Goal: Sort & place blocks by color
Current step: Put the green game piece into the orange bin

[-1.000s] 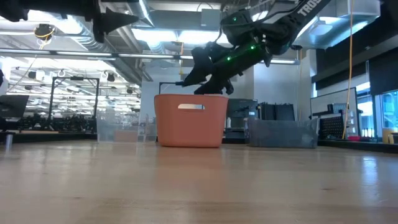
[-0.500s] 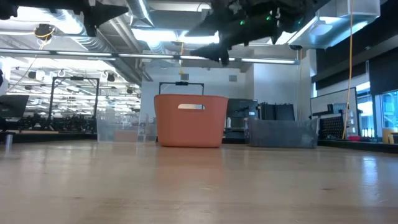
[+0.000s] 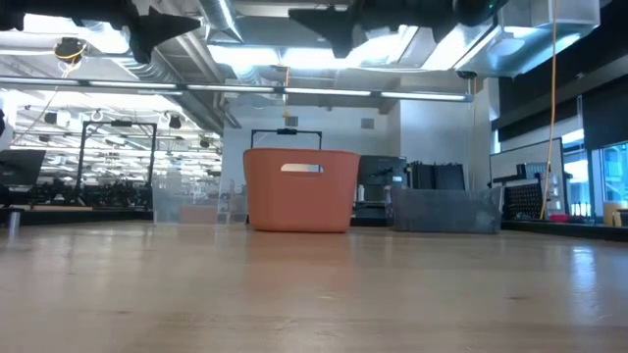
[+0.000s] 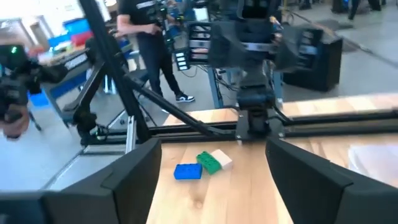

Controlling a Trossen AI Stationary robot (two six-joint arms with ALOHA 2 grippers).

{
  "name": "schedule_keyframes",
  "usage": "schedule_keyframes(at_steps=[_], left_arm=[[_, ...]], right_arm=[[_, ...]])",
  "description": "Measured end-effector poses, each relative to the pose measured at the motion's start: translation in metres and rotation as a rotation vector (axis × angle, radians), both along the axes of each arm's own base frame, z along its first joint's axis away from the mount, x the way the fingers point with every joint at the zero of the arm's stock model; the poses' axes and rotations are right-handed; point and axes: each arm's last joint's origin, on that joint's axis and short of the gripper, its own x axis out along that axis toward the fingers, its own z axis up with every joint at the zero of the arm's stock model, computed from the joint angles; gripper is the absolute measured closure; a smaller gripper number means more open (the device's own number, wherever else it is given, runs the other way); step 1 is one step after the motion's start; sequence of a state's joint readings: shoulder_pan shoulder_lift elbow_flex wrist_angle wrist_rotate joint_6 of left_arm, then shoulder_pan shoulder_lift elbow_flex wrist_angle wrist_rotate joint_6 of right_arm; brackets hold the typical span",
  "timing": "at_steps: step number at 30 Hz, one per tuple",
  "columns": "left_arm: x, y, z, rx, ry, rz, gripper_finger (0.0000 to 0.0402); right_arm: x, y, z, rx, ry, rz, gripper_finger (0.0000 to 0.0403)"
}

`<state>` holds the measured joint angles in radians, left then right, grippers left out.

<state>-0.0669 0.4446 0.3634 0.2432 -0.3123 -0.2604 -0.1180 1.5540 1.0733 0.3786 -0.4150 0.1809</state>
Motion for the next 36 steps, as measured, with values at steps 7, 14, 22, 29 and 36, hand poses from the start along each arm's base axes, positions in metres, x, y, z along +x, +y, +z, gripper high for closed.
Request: schedule_keyframes(at_steps=[7, 14, 22, 29, 36], left_arm=[[0.000, -0.008, 0.000, 0.010, -0.001, -0.114, 0.0168], [0.002, -0.020, -0.006, 0.023, 0.063, -0.249, 0.0168], [0.012, -0.033, -0.016, 0.032, 0.149, -0.321, 0.0168], [0.023, -0.043, -0.015, 0.030, 0.215, -0.370, 0.0168], [0.025, -0.045, 0.000, 0.024, 0.179, -0.349, 0.0168]], right_arm=[[0.002, 0.017, 0.005, -0.006, -0.044, -0.005, 0.0131], [0.007, 0.033, 0.032, 0.091, -0.092, -0.013, 0.0131], [0.009, 0.049, 0.064, 0.140, -0.170, 0.004, 0.0131], [-0.006, 0.057, 0.069, 0.110, -0.022, 0.003, 0.0131], [-0.043, 0.053, 0.067, 0.011, 0.242, -0.136, 0.0131]])
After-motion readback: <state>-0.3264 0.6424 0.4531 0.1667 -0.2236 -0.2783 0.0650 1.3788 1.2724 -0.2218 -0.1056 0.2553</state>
